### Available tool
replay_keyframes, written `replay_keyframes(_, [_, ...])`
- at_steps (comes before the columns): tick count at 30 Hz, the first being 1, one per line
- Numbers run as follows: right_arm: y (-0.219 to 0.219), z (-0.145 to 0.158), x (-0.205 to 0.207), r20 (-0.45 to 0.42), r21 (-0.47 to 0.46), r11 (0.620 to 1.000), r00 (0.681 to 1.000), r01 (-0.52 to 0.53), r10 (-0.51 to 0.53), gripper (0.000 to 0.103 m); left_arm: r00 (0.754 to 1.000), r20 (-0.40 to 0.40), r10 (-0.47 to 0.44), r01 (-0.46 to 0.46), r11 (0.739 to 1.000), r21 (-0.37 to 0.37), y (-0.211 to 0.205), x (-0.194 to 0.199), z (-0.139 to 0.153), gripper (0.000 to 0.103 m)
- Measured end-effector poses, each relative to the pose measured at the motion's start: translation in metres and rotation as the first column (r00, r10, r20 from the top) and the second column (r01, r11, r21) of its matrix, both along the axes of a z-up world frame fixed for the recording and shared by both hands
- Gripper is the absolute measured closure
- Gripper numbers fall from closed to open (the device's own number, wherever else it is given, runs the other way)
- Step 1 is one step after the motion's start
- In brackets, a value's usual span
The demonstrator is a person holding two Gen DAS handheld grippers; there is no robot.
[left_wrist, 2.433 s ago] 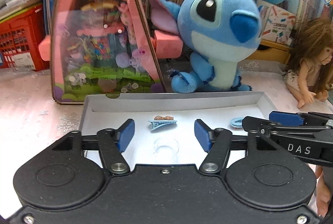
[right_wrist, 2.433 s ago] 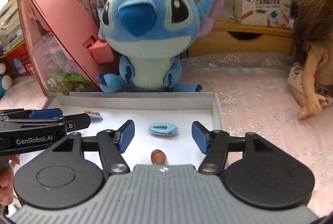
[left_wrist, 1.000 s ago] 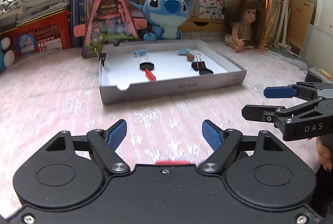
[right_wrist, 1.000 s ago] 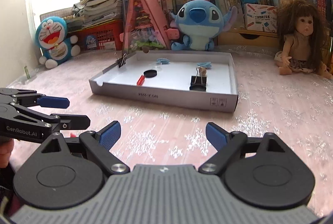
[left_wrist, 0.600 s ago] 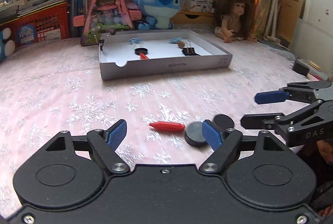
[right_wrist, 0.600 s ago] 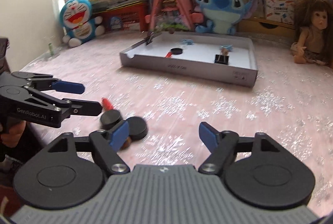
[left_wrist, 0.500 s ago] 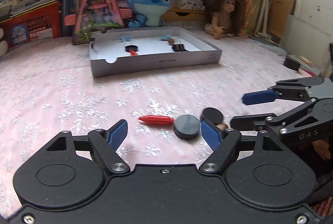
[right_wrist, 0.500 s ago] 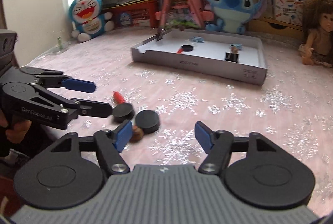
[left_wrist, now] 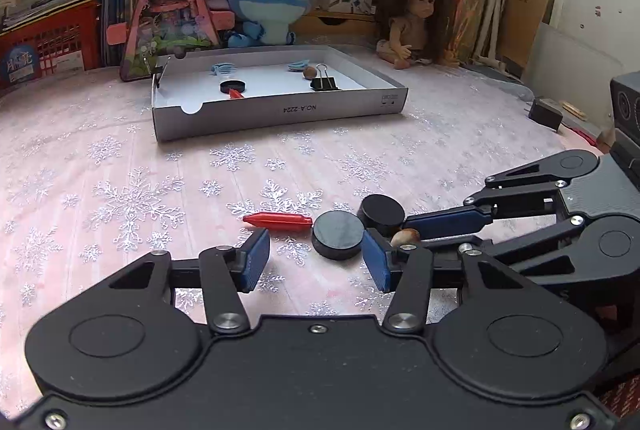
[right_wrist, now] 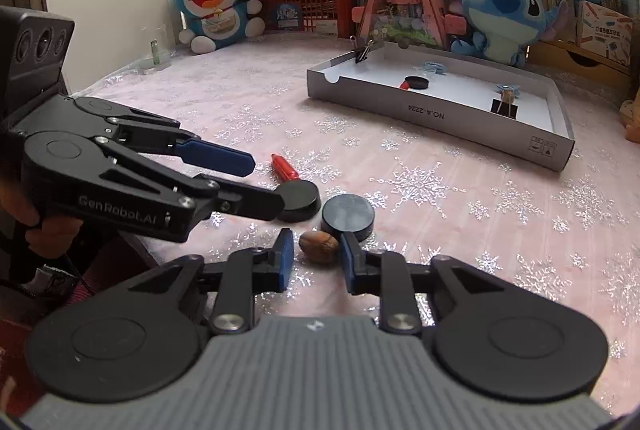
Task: Organize rigid objects
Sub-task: 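Move both tools back toward the remaining items on the cloth, then grasp a black round lid with the left tool while the right tool grasps a brown nut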
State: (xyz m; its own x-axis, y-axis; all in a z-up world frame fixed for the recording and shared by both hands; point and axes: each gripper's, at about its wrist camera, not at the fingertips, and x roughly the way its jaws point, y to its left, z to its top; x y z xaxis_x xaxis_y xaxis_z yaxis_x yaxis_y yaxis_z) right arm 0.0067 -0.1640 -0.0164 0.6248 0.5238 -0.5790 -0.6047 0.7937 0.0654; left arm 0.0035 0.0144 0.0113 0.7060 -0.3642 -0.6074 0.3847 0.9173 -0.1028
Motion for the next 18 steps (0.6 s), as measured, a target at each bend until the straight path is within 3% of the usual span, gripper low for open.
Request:
replay_keyframes(8, [-0.019,0.0,0.006,0.024,-0.013,0.995,0.994,0.104,-0.103,0.076,0.999,0.015,-0.031,0.031,1.0,0.0,-0.012,0.001,-0.006,0.054])
replay_keyframes(16, [-0.029,-0.002,0.008,0.057,-0.025,0.984,0.983,0.177,-0.175,0.075,0.999,0.014,-0.048,0.048,0.999,-0.003,-0.023,0.005,-0.012,0.061])
replay_keyframes(18, [-0.03,-0.003,0.008,0.059,-0.026,0.983,0.982,0.18,-0.178,0.071,0.999,0.015,-0.04,0.04,0.999,-0.004,-0.022,0.007,-0.013,0.063])
